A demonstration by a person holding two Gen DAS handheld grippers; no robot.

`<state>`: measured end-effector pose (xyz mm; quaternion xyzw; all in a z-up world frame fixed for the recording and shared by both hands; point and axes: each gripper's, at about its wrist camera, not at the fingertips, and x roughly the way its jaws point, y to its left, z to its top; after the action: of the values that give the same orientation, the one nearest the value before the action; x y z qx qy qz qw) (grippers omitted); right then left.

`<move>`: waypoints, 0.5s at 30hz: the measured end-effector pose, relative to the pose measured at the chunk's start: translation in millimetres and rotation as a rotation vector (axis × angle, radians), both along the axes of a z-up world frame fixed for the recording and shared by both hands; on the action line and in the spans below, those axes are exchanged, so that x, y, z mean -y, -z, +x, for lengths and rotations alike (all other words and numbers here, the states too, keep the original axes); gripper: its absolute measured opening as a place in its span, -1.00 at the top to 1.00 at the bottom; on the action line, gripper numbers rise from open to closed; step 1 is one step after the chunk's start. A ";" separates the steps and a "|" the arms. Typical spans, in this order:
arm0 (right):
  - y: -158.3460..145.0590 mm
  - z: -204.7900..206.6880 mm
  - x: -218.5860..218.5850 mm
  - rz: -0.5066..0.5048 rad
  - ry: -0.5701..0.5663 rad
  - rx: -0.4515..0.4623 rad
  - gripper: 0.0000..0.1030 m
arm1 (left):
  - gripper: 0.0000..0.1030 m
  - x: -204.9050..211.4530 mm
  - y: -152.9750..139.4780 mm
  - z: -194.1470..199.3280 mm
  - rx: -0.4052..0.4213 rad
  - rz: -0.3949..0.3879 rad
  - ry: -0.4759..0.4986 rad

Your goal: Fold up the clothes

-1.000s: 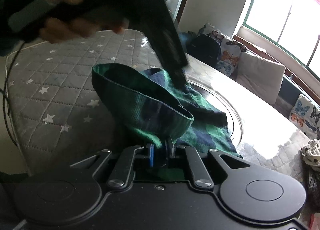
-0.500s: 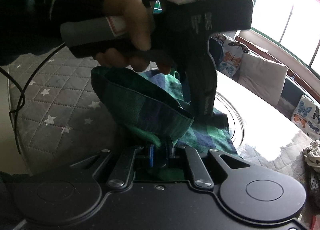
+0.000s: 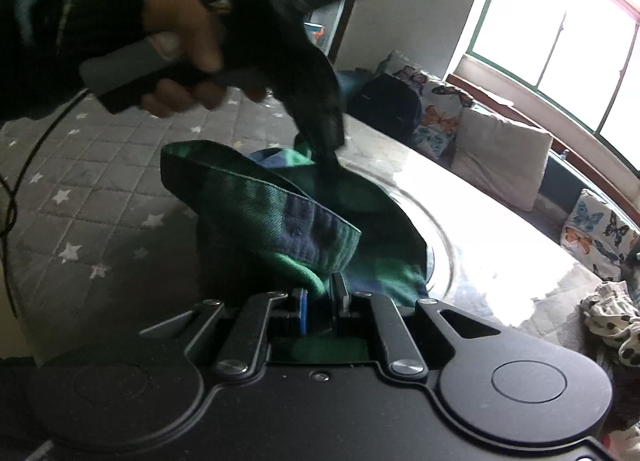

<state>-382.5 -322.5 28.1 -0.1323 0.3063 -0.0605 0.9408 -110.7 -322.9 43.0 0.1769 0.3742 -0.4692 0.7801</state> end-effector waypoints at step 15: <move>-25.5 8.0 24.8 -0.074 0.114 0.082 0.78 | 0.97 -68.3 -50.4 37.0 -0.035 -0.239 -0.242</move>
<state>-374.4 -347.3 53.6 -0.1467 0.2720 -0.1306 0.9420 -73.7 -254.6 93.4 0.0283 0.3477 -0.4162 0.8397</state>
